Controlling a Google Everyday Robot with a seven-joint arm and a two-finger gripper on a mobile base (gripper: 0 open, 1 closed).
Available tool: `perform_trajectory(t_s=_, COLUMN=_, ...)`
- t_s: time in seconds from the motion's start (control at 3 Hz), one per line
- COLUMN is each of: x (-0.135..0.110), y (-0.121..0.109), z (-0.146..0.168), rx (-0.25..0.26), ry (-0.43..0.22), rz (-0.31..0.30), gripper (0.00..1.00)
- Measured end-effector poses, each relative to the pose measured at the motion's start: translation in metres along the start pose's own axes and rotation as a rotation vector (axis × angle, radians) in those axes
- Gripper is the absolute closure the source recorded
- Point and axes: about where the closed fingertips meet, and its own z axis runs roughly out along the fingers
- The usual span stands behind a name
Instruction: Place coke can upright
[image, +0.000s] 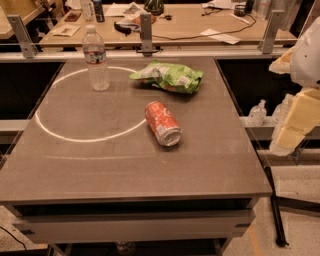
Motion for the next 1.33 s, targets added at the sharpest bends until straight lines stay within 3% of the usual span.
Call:
perform_trajectory(t_s=0.67, x=-0.033, y=-0.007, z=-0.005, rx=-0.065, ry=-0.091, rz=0.196, gripper=0.00)
perform_trajectory(t_s=1.33, x=-0.072, y=-0.013, z=0.014, rx=-0.032, ry=-0.073, rz=0.371, gripper=0.00)
